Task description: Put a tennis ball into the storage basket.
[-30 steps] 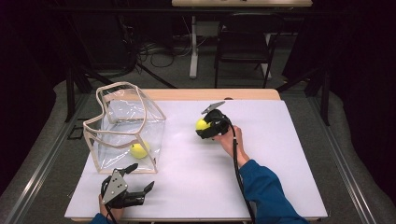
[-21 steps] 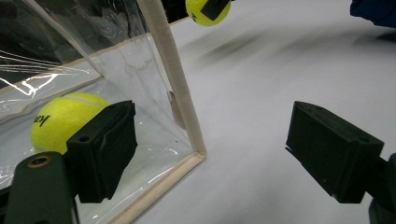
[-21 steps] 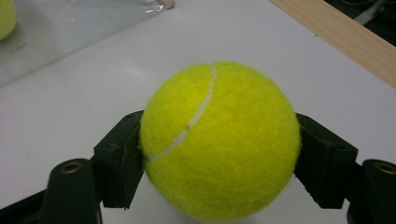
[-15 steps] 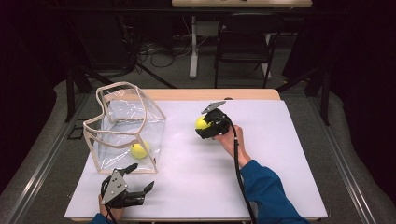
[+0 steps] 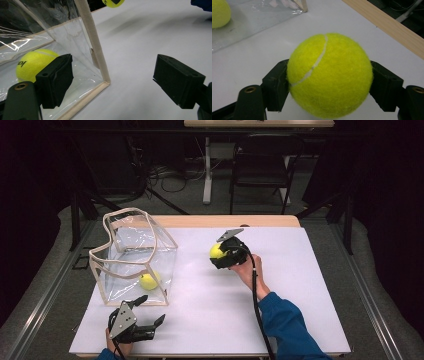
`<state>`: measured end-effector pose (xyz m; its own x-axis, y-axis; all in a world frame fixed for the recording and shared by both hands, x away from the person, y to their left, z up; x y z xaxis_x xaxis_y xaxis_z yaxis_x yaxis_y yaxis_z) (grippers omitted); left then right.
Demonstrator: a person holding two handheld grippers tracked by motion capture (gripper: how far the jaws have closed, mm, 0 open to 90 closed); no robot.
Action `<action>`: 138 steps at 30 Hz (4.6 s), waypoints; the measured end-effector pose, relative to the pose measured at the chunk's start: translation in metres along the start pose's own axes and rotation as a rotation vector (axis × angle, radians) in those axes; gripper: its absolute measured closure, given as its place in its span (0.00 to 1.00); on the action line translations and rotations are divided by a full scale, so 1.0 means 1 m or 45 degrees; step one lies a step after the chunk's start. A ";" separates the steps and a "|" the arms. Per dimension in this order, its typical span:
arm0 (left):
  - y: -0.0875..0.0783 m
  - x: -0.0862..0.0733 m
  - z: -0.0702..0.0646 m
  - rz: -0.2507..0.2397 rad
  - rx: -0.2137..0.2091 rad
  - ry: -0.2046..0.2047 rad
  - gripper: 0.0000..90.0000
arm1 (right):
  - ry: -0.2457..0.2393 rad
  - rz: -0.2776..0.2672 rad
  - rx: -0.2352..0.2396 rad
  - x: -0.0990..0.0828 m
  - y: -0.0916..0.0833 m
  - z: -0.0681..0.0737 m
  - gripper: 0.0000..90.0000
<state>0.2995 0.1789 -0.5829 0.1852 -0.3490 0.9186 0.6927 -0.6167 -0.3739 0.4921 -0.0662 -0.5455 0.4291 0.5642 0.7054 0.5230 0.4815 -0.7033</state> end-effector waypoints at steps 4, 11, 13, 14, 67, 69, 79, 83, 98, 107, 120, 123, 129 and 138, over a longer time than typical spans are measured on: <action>0.000 0.000 0.000 -0.001 0.000 0.002 0.18 | -0.008 -0.010 -0.005 0.001 -0.003 0.001 0.28; 0.000 0.000 0.000 0.001 0.001 0.001 0.18 | -0.029 -0.020 -0.006 0.004 -0.009 0.004 0.28; 0.000 0.000 0.000 0.001 0.001 0.001 0.18 | -0.031 -0.023 -0.007 0.005 -0.010 0.005 0.28; 0.000 0.000 0.000 0.000 -0.001 0.005 0.18 | -0.034 -0.026 -0.009 0.005 -0.010 0.004 0.28; 0.000 0.000 0.000 0.001 -0.001 -0.002 0.18 | -0.061 -0.147 0.045 0.034 -0.050 0.015 0.28; 0.000 0.000 0.000 0.002 -0.001 0.000 0.18 | -0.065 -0.152 0.044 0.036 -0.051 0.015 0.28; 0.000 0.000 0.000 0.001 -0.002 -0.001 0.18 | -0.074 -0.167 0.039 0.044 -0.058 0.013 0.28; 0.001 0.000 0.000 -0.001 -0.002 -0.006 0.18 | -0.078 -0.171 0.040 0.047 -0.059 0.013 0.28; 0.000 0.000 0.000 0.000 -0.004 -0.004 0.18 | -0.099 -0.183 0.026 0.056 -0.067 0.014 0.28; 0.000 0.000 0.001 0.001 -0.001 -0.007 0.18 | -0.112 -0.185 0.016 0.061 -0.074 0.014 0.28; 0.000 0.000 0.001 -0.001 -0.001 -0.006 0.18 | -0.145 -0.188 0.011 0.074 -0.082 0.018 0.28; 0.000 0.000 0.000 -0.001 -0.003 -0.005 0.18 | -0.151 -0.193 0.008 0.077 -0.083 0.019 0.28; 0.000 0.000 0.000 -0.003 -0.002 -0.005 0.18 | -0.155 -0.202 0.014 0.083 -0.085 0.020 0.28; 0.000 0.000 0.000 -0.003 -0.002 -0.005 0.18 | -0.177 -0.197 0.021 0.090 -0.085 0.024 0.28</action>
<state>0.2998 0.1791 -0.5828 0.1859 -0.3449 0.9201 0.6920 -0.6188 -0.3718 0.4683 -0.0404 -0.4245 0.2379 0.5692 0.7870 0.5621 0.5801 -0.5895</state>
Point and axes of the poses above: each handheld gripper's, and its own axes: y roughly forward along the jaws, x roughly out of its top, z roughly to its left, the point moved 8 cm from there along y, roughly forward along the jaws, and after that the axes turned 2 degrees about z, right-handed, at the moved point
